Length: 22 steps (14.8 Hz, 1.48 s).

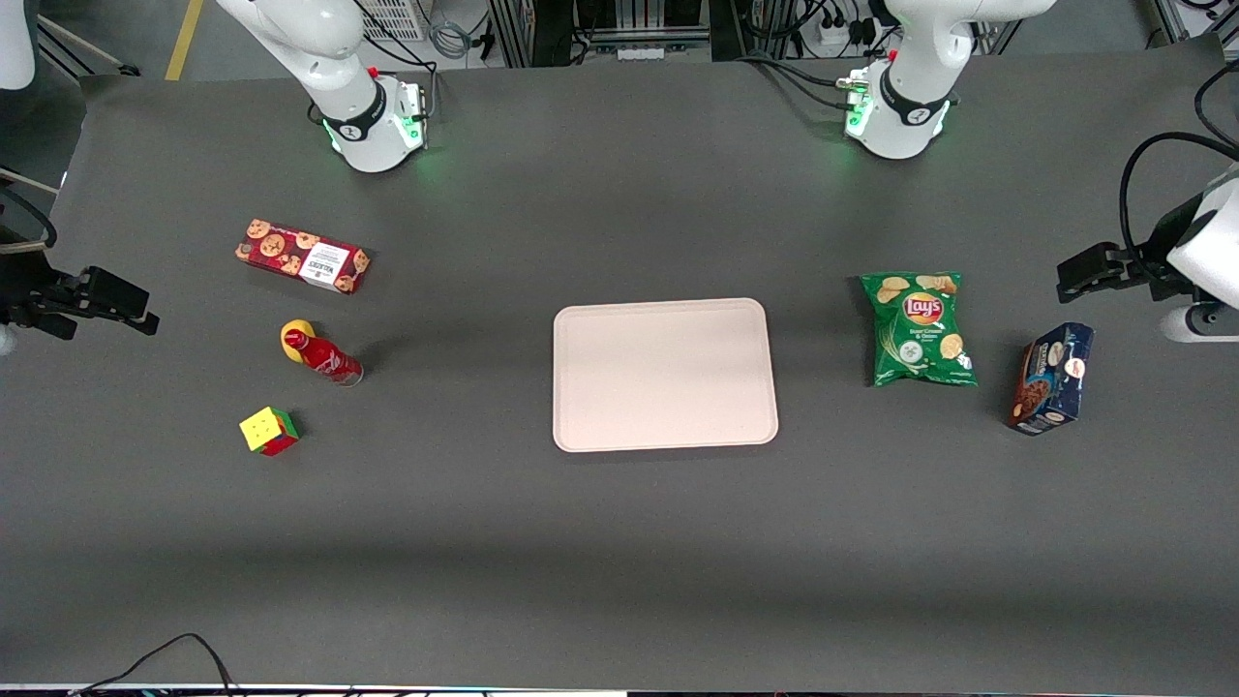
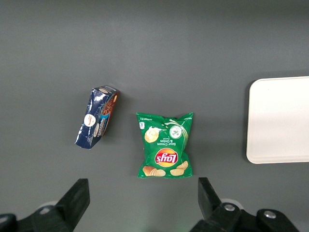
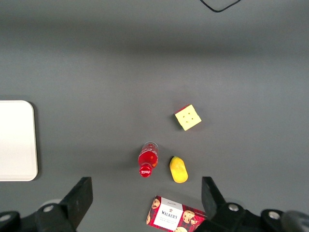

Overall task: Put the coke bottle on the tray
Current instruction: 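Move the right gripper toward the red Coca-Cola bottle lying on the table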

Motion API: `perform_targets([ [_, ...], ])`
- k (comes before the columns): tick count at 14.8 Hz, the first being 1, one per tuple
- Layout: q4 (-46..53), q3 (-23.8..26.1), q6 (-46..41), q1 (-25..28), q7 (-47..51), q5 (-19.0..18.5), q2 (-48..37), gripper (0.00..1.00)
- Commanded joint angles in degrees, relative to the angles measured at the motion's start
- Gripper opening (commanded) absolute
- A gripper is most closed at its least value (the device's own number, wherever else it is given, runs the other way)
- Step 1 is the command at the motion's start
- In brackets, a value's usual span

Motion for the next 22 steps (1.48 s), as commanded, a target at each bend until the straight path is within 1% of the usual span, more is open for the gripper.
perform_targets([
  [1,1.78,0.14,-1.31,0.69,1.7,-0.98,1.18,1.0],
  [5,1.08,0.14,-1.4,0.69,1.53,-0.71,1.0,1.0],
  [8,-3.83,0.14,-1.31,0.69,1.27,-0.71,-0.13,1.0],
  [10,-8.66,0.67,-0.09,0.69,1.26,-0.63,-2.77,1.0],
  [13,-18.93,0.85,6.57,0.69,0.91,-0.45,-8.03,1.0],
  [14,-22.79,0.85,9.47,0.69,0.74,0.16,-9.97,1.0],
  [15,-26.49,0.85,12.2,0.6,0.04,1.73,-11.64,1.0],
  [16,-29.92,0.85,15.18,0.25,-2.4,2.79,-12.87,1.0],
  [17,-32.74,0.67,17.91,-0.02,-4.34,3.85,-13.41,1.0],
  [18,-34.85,0.67,20.2,-0.11,-5.14,4.12,-13.59,1.0],
  [22,-43.55,0.58,30.65,-0.11,-7.6,4.12,-13.06,1.0],
])
